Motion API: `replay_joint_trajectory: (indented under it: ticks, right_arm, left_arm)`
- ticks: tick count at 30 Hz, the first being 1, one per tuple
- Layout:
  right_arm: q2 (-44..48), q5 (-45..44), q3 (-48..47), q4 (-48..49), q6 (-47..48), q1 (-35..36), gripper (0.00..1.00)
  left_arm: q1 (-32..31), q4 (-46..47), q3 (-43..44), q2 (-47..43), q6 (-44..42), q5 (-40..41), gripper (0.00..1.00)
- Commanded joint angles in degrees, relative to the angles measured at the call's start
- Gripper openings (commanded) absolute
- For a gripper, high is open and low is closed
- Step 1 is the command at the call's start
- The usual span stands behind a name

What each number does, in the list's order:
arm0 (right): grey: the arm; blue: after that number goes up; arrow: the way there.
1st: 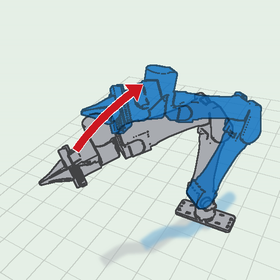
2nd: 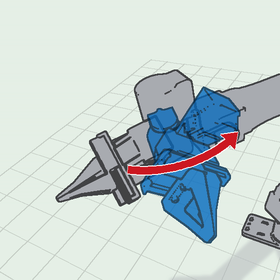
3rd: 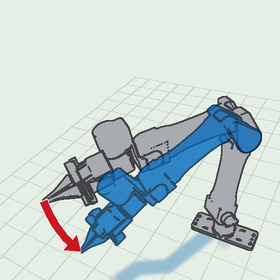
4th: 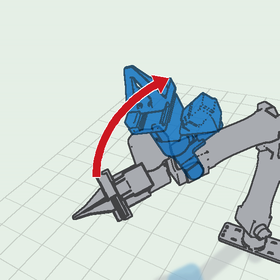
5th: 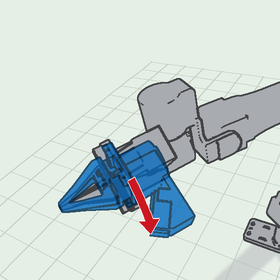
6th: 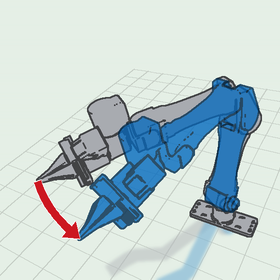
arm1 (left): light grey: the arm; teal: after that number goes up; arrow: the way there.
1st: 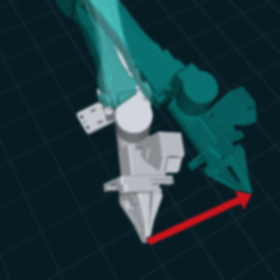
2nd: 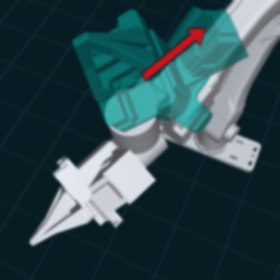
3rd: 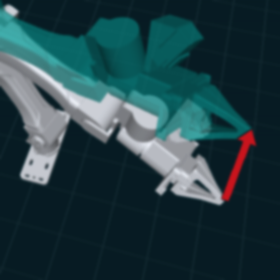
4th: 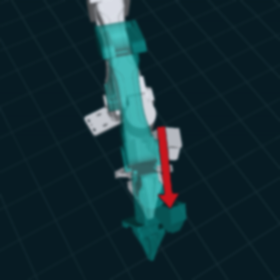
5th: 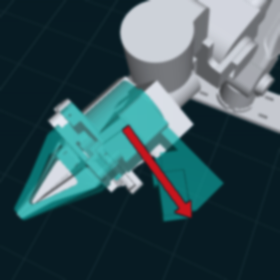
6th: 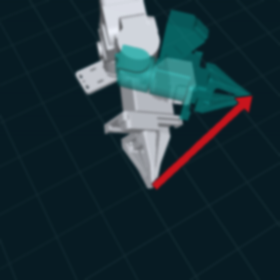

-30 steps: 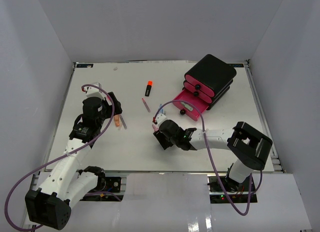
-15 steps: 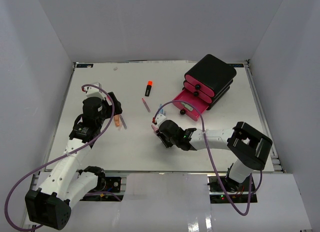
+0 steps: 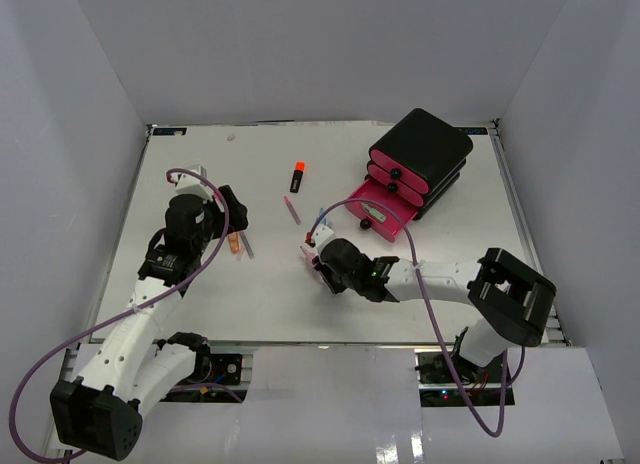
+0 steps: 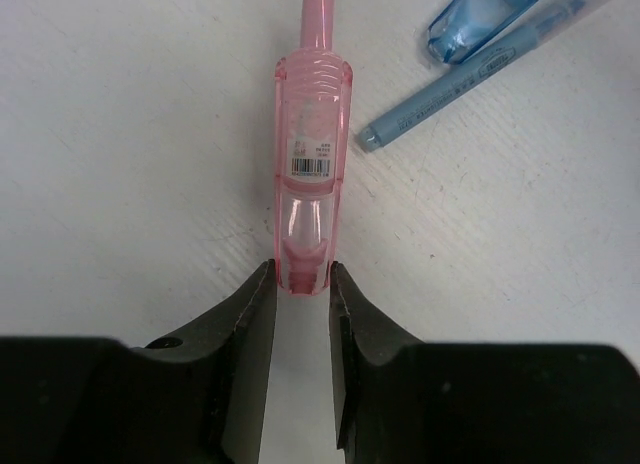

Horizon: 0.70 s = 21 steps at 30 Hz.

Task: Sort the stationery into containers
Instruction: Pick up the pen from the center of the board.

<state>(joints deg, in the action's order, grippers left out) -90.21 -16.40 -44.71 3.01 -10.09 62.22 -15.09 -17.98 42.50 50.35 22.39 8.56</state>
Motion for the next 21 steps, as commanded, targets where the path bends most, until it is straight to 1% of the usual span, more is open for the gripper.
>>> replay_joint_trajectory:
  ticks: [1,2,4,12,15,21]
  right_arm:
    - [5.22,-1.61,0.06,1.91,0.16,0.63,0.19]
    - [6.01,-1.87,0.06,2.18,0.24,0.71,0.19]
    - [8.64,-2.05,0.41,3.58,0.33,0.8,0.19]
    - [17.43,-4.25,1.55,10.43,2.26,1.24,0.19]
    - [19.72,-3.99,1.64,12.72,2.96,1.33,0.19]
    - [21.04,-2.67,1.2,13.43,4.46,1.24,0.19]
  left_arm:
    - [0.33,-0.56,-0.58,-2.35,1.86,-4.33,0.98]
    - [0.41,-0.92,-0.4,-2.88,2.56,-6.6,0.98]
    - [0.41,-1.88,0.03,-4.81,4.58,-8.46,0.98]
    - [0.41,-2.85,0.48,-8.77,11.53,-24.97,0.98]
    - [0.41,-2.59,0.39,-9.04,13.2,-28.76,0.98]
    - [0.33,-0.05,-0.22,-8.25,16.27,-33.51,0.98]
